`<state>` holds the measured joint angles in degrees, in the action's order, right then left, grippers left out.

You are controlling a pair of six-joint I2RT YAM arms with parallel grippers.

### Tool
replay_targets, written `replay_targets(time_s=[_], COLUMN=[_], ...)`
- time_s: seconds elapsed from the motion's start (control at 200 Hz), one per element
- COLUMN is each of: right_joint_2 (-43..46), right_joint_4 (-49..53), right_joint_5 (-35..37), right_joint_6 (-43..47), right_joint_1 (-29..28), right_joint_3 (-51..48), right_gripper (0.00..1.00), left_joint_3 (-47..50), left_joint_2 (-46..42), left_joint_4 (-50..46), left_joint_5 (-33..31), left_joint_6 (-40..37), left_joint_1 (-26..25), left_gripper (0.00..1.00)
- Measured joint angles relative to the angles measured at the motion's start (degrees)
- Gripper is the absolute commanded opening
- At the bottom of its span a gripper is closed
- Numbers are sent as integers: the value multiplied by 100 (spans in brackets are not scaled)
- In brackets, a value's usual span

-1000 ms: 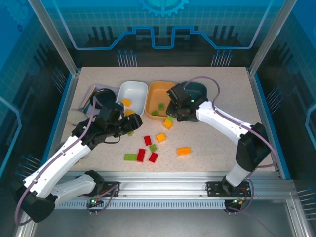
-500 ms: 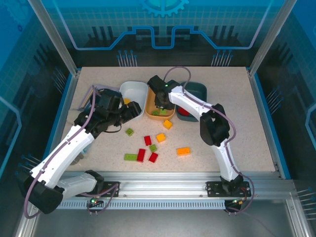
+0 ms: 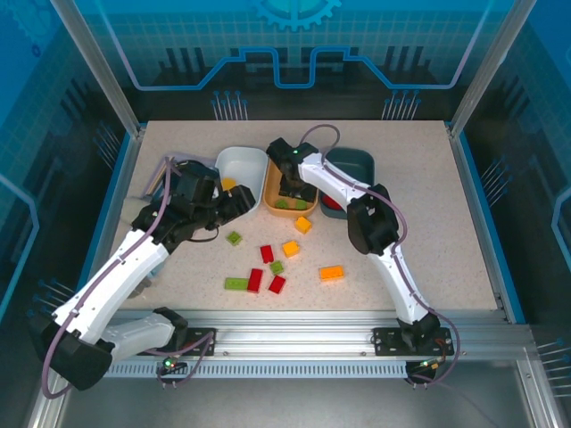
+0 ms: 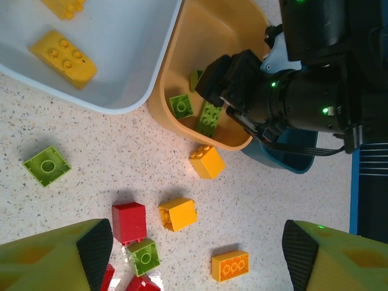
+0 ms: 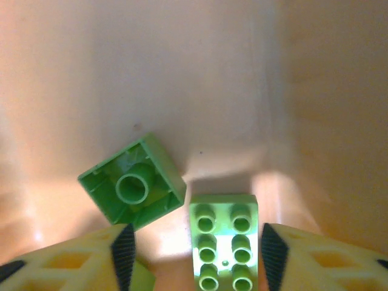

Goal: Sort the legos into containers by color

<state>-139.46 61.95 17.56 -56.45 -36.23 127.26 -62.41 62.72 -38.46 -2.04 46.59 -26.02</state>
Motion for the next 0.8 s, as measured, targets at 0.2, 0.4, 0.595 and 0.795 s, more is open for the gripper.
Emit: replay_targets(time_s=[0.2, 0.4, 0.595, 0.795], right_joint_2=[223, 1502, 4232, 6448], right_joint_4=[48, -264, -1598, -2736], right_joint_5=[2, 68, -44, -861], right_joint_6=[-9, 254, 916, 1434], right_joint_1=[-22, -131, -354, -223], right_joint_3=[210, -98, -2782, -6284], right_gripper=[66, 66, 72, 81], left_joint_3=[92, 118, 120, 70], left_joint_2=[-15, 87, 595, 1543], left_joint_4=[-33, -24, 61, 492], left_joint_5=[190, 481, 608, 533], left_joint_6=[-20, -55, -111, -516], left_joint_1=[0, -7, -247, -1019], left_gripper=[78, 77, 75, 76])
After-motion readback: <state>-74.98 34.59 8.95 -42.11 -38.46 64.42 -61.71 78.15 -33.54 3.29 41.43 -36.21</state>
